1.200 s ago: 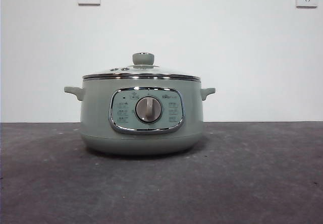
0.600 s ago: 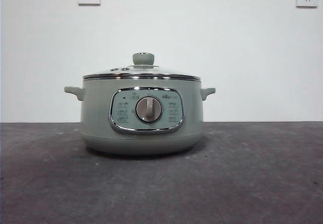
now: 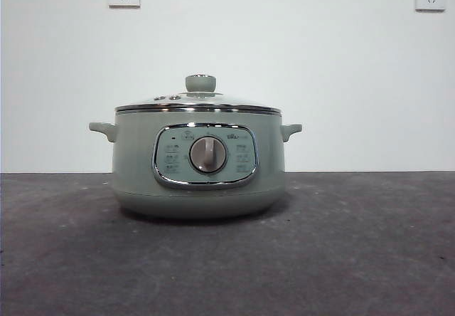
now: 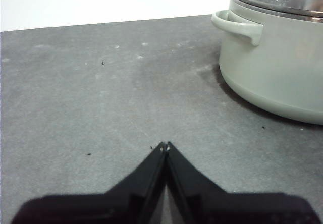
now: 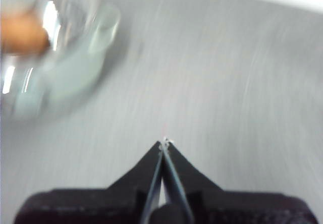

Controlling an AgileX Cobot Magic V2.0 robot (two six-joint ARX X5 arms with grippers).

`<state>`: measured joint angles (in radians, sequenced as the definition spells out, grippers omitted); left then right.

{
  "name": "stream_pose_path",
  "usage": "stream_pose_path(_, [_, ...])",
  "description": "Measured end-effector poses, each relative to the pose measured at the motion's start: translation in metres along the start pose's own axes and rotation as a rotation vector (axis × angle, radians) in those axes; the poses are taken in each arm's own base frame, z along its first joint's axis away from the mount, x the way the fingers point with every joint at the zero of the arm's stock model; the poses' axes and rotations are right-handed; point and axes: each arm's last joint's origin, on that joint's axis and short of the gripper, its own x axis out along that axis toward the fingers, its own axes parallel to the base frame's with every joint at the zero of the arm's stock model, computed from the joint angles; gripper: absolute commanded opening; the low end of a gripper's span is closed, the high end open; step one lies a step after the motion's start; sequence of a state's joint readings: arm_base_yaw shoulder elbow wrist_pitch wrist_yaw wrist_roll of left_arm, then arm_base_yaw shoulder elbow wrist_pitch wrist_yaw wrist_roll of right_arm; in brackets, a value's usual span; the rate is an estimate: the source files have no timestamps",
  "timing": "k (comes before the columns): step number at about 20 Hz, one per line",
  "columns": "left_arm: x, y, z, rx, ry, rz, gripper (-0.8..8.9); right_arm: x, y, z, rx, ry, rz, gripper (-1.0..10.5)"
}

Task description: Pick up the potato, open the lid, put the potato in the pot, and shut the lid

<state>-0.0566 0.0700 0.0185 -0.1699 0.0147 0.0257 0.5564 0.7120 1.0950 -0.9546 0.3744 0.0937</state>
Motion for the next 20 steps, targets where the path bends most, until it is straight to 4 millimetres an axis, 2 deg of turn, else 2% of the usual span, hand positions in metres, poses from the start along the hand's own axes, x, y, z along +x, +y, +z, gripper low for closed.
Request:
stream_pose_path(2, [0.000, 0.000, 0.000, 0.000, 0.000, 0.000, -0.02, 0.018, -0.012, -0.037, 0.097, -0.188, -0.022, 0.0])
stream_pose_path(5, [0.000, 0.000, 0.000, 0.000, 0.001, 0.001, -0.02, 0.048, -0.024, -0.105, 0.216, -0.401, -0.136, 0.0])
stream_pose_path(7, [0.000, 0.000, 0.000, 0.000, 0.001, 0.001, -0.02, 0.070, -0.024, -0.148, 0.278, -0.408, -0.166, 0.0])
stream_pose_path(8, [0.000, 0.000, 0.000, 0.000, 0.001, 0.001, -0.02, 0.075, -0.023, -0.157, 0.292, -0.395, -0.171, 0.0])
stream_pose_path(11, [0.000, 0.000, 0.000, 0.000, 0.002, 0.001, -0.02, 0.087, -0.023, -0.176, 0.322, -0.363, -0.188, 0.0])
stream_pose_path(20, [0.000, 0.000, 0.000, 0.000, 0.002, 0.001, -0.02, 0.098, -0.022, -0.189, 0.262, -0.335, -0.196, 0.0])
